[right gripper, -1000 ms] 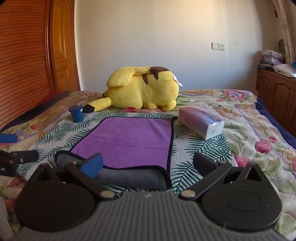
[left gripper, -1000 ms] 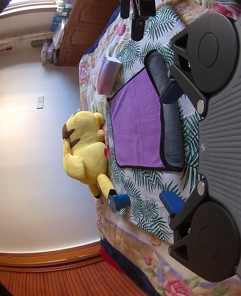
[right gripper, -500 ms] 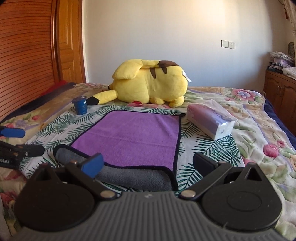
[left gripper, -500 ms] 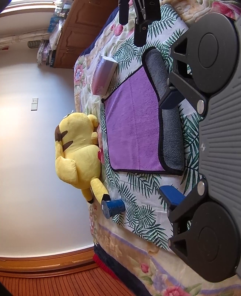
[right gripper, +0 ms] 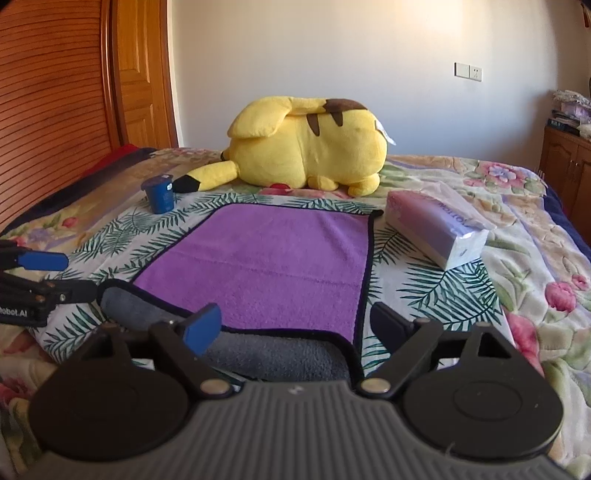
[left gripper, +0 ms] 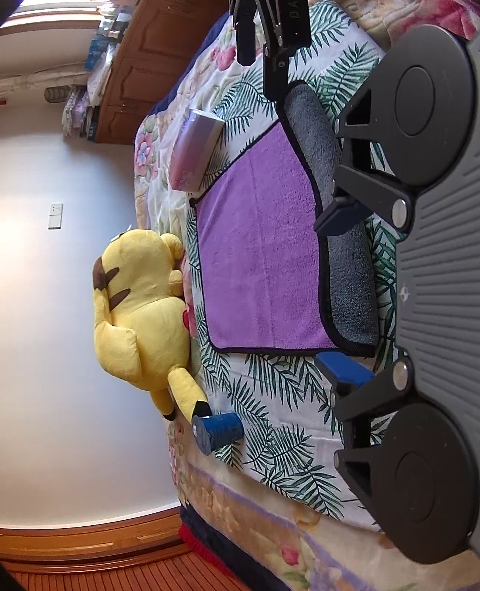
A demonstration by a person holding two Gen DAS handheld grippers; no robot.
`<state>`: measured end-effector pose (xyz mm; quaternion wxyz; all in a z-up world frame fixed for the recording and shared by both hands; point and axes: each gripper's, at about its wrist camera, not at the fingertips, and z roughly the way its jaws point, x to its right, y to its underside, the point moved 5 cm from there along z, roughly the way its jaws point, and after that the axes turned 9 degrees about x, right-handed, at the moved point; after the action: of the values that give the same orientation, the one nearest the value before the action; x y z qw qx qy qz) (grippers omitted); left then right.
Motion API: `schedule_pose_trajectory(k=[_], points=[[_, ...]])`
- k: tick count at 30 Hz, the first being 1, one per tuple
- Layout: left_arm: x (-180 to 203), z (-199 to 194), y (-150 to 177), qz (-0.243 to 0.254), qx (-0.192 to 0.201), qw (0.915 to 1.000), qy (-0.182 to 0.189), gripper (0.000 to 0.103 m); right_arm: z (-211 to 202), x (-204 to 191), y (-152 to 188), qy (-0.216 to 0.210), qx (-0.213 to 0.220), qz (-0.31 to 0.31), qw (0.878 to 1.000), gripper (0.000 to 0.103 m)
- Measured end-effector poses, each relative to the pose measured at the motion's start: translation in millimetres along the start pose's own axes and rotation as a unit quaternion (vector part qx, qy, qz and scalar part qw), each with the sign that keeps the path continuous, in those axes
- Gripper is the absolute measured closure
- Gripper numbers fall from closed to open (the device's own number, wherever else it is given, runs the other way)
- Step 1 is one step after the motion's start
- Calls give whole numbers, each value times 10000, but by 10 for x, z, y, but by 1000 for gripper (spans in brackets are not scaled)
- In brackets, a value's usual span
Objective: Fold towel
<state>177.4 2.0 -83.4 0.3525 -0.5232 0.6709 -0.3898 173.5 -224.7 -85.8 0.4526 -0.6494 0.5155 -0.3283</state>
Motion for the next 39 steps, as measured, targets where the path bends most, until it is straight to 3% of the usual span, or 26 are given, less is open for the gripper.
schedule_pose_trajectory(k=[7,20,25,39], points=[[-68,206,47,32,-188,9998,4,59,114,46,28,-75,-140,37,9999,23],[-190,474,166,18,-473,9989,-33,68,388,140,101,-131,-515,74,9986,25],[-229,544,216,-37,-594,9982,-16,76,463,168,166,-163,-777,77,9968,26],[-218,583,332,-35,-780,9969,27,81,545,262,291,-161,-1238,230,9919,29]])
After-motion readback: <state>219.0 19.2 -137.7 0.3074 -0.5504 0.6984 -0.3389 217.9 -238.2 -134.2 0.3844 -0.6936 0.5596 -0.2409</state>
